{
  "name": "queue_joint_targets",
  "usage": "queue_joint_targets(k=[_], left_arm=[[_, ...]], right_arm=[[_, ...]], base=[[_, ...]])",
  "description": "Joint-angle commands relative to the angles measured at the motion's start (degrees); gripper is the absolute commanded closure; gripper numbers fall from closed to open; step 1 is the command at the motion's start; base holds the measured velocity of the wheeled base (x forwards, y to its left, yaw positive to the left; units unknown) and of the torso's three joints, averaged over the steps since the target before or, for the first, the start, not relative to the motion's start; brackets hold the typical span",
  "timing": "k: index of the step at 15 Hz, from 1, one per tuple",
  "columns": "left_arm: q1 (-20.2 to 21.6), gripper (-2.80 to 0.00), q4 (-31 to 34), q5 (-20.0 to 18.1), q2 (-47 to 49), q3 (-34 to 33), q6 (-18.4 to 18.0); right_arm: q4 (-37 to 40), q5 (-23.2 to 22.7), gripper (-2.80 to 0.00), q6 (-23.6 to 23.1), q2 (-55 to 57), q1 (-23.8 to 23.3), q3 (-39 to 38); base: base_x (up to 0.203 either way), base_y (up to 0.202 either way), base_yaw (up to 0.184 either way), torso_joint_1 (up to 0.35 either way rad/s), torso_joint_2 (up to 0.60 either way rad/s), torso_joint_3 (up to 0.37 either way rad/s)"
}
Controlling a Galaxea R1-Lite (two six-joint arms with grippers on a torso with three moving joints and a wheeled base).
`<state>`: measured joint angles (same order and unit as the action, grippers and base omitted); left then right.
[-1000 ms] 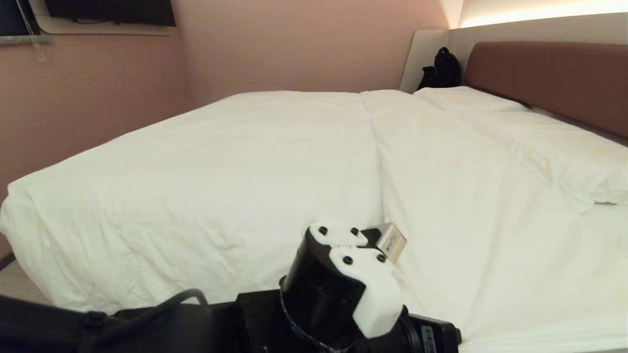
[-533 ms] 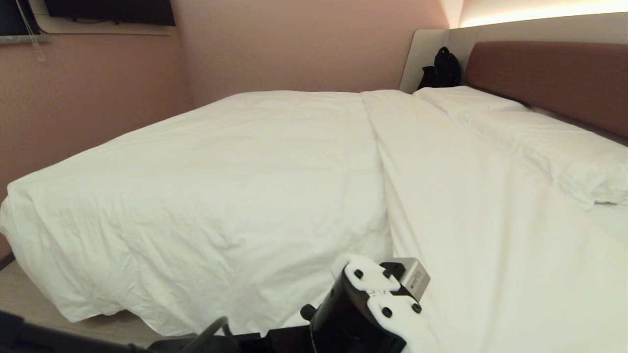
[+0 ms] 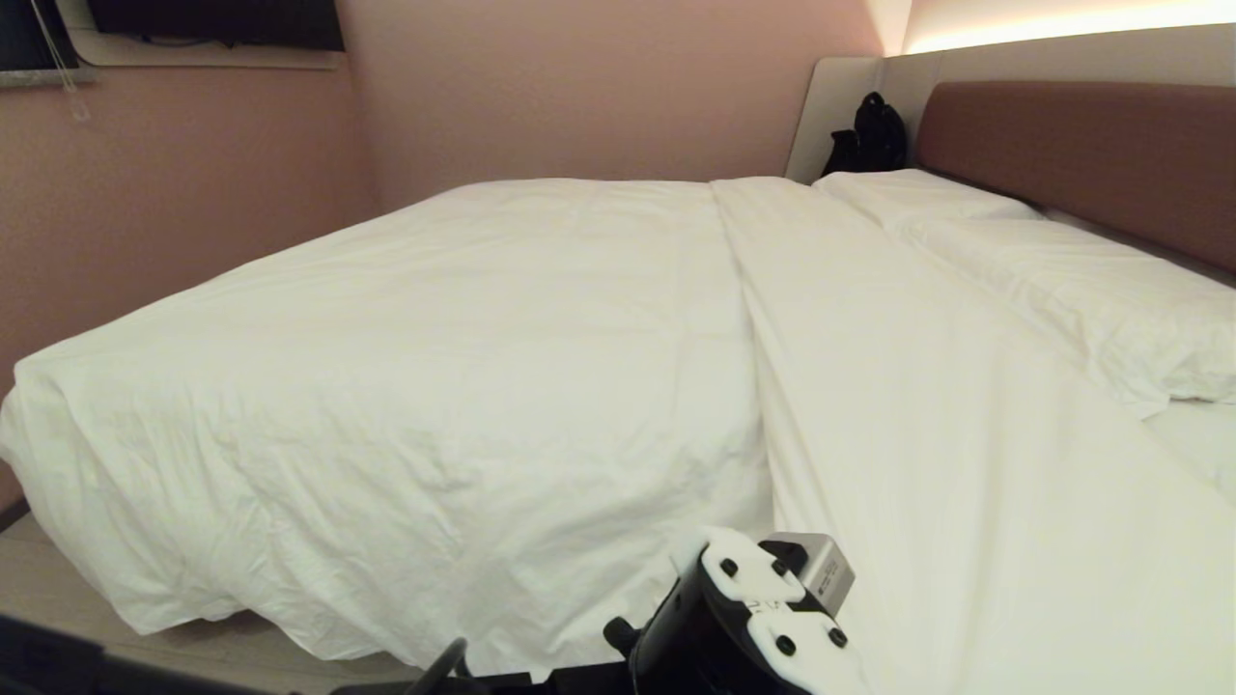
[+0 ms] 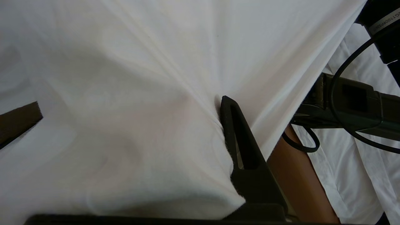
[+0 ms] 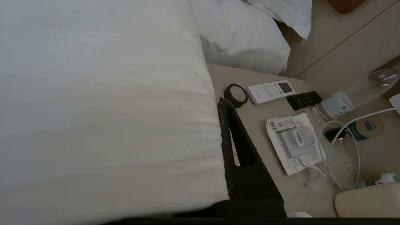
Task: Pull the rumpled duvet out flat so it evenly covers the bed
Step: Flatten the corners of the folded blanket
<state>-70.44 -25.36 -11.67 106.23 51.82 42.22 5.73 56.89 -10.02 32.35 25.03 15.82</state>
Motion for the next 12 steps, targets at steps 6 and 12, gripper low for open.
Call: queue_joint_targets(k=[6, 12], left_arm=[[0.0, -1.14, -0.3, 0.3, 0.5, 0.4, 0.3], [-0.1, -2.80, -0.2, 0.0, 0.5, 0.3, 0.4]], right_arm=[[0.5, 0.2, -2.80, -0.1, 0.2, 0.0, -0.1], [3.9, 0.1, -2.80, -0.1, 0.4, 0.0, 0.3]], base=[[0.000, 0.000, 0.000, 0.000, 0.00, 0.000], [0.000, 0.000, 0.000, 0.000, 0.00, 0.000]])
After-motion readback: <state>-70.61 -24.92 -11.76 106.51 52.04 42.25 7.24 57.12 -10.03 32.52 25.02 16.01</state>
